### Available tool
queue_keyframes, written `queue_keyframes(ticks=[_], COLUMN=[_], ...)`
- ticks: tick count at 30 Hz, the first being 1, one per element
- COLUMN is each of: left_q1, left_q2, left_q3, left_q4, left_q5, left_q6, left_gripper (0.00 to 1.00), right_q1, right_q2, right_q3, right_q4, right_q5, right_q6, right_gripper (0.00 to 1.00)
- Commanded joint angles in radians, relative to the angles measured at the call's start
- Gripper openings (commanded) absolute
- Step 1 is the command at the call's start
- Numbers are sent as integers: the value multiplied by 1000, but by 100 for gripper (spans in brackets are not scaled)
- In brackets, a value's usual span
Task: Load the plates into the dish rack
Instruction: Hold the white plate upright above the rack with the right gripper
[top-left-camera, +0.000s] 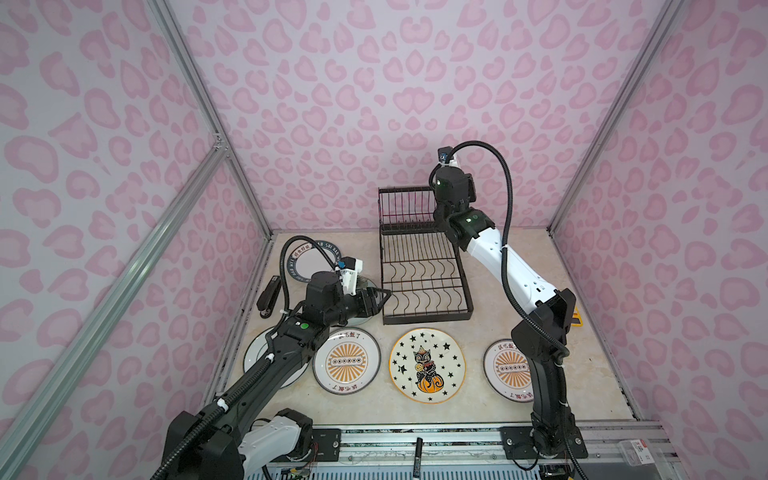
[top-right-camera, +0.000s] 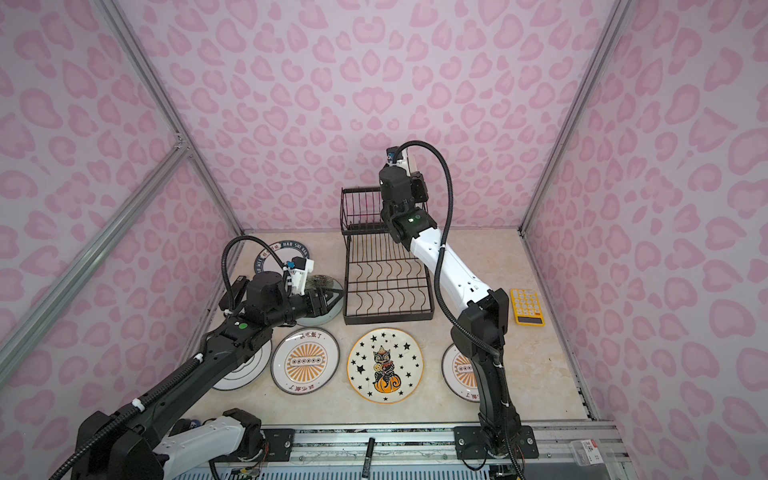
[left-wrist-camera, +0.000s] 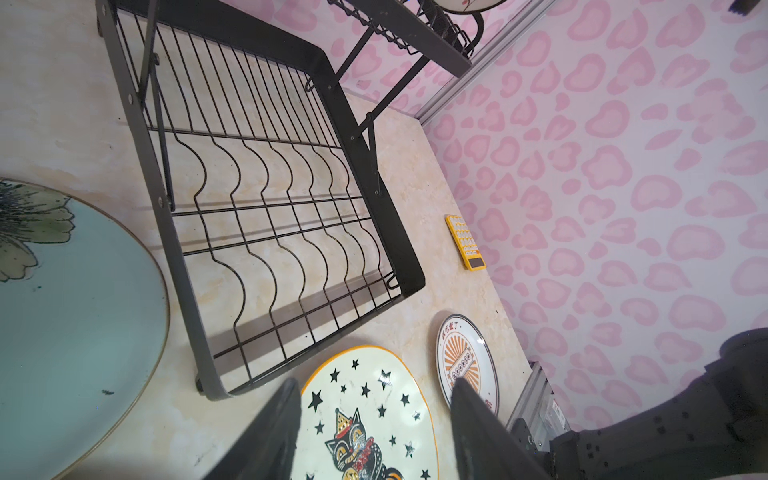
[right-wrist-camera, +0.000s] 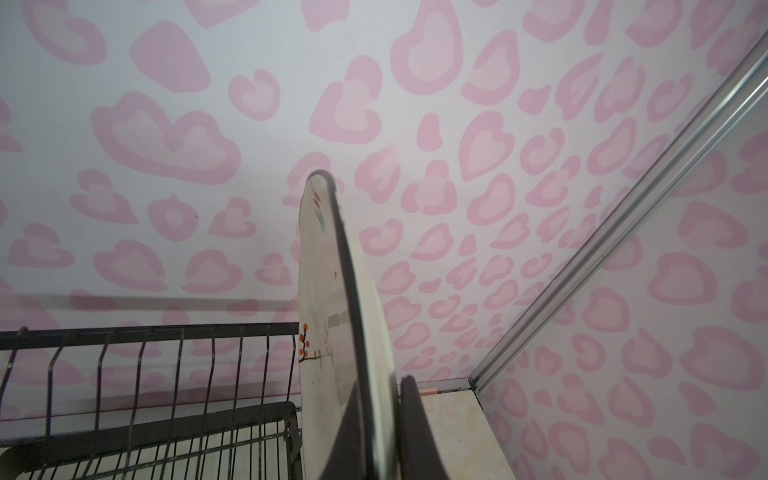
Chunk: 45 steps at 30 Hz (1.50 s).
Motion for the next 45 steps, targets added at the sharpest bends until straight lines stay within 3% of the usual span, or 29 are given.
queue_keyframes(ticks=[1, 17, 29, 45], left_q1=[0, 1, 0, 1], left_q2=[0, 2, 1, 13], left_q3=[1, 5, 5, 18], left_q4=[14, 7, 3, 3], left_q5=[-3, -9, -14, -3], left_q6=[20, 24, 27, 18], left_gripper=[60, 60, 60, 61], right_q1=[-5, -17, -29, -41], right_q2=[6, 20, -23, 7], right_q3=[15, -8, -95, -33], right_q4=[98, 72, 70, -8], right_q5=[19, -17, -69, -72], right_q6=[-25, -25, 41, 36], right_gripper=[0, 0, 0, 0])
